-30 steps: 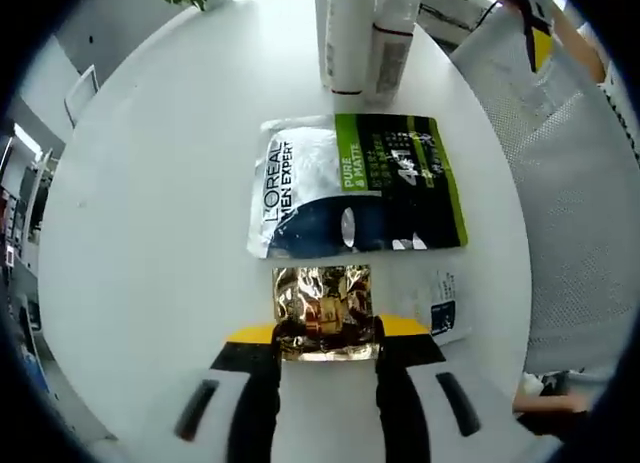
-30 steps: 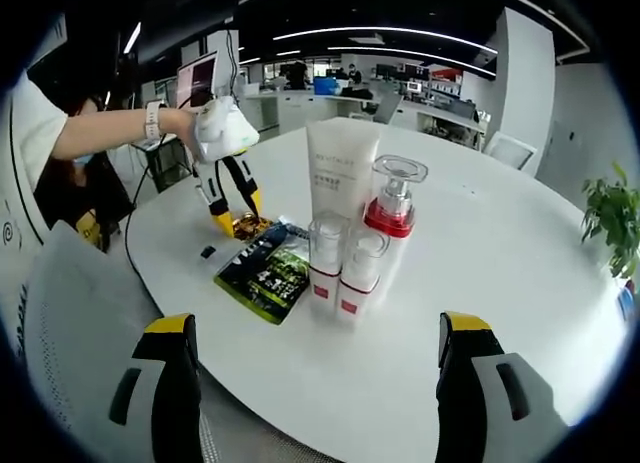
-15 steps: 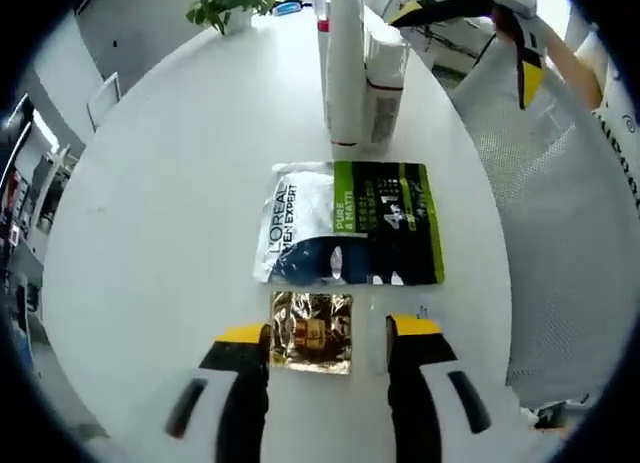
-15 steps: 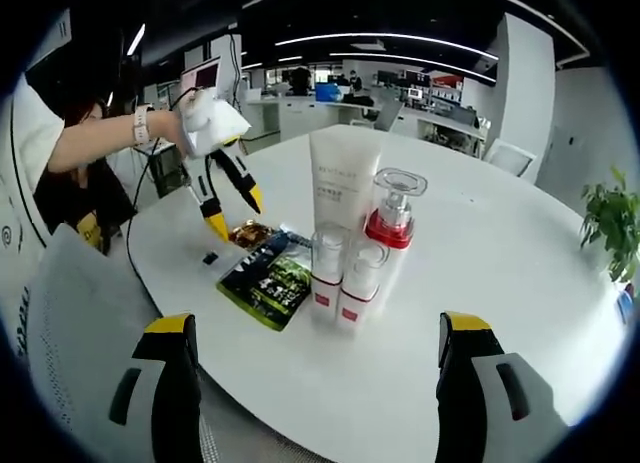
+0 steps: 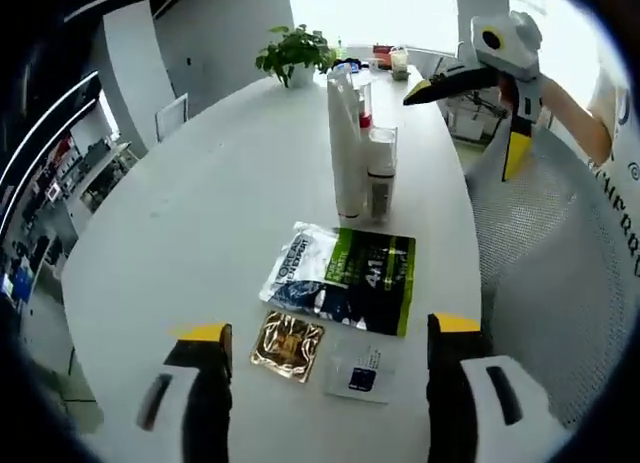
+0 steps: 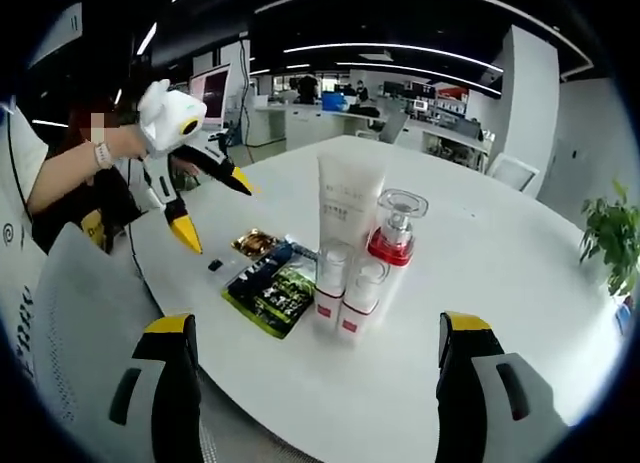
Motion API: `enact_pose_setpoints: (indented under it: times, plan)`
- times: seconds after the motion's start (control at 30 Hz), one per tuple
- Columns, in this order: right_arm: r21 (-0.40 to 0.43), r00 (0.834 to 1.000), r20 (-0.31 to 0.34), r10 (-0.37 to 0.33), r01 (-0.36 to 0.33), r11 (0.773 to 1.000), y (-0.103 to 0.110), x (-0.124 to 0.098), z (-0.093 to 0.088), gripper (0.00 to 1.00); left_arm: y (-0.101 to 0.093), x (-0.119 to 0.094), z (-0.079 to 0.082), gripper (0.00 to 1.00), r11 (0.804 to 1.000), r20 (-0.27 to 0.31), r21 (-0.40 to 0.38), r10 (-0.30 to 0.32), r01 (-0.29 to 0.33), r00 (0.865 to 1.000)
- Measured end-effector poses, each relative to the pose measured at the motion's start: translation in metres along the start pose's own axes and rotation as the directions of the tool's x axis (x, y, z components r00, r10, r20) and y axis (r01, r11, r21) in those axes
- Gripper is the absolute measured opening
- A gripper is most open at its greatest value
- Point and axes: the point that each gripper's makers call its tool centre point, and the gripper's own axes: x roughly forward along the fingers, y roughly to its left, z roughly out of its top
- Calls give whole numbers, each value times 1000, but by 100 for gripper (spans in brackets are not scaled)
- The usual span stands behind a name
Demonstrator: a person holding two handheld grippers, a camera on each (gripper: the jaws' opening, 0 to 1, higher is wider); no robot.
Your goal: Arrange the skincare products in the storage area until every visible bottle or jar stands upright without overlapping.
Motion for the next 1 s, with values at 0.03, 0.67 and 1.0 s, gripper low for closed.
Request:
enact_pose_setpoints:
  times: [0.03,0.67,1.0]
  plan:
    - [0,1000,6,2,-2,1000,1,-1,2,100,0,-3,2,83,1000,15,-13,19,-19,1000]
    - [-18,999,12,48,-47,999,1,-13,4,100,-20,-47,22,99,956,226,-256,200,-140,953]
    - [-22,997,20,77,-76,997,-2,-10,8,100,-20,-69,19,99,927,261,-312,294,-208,920]
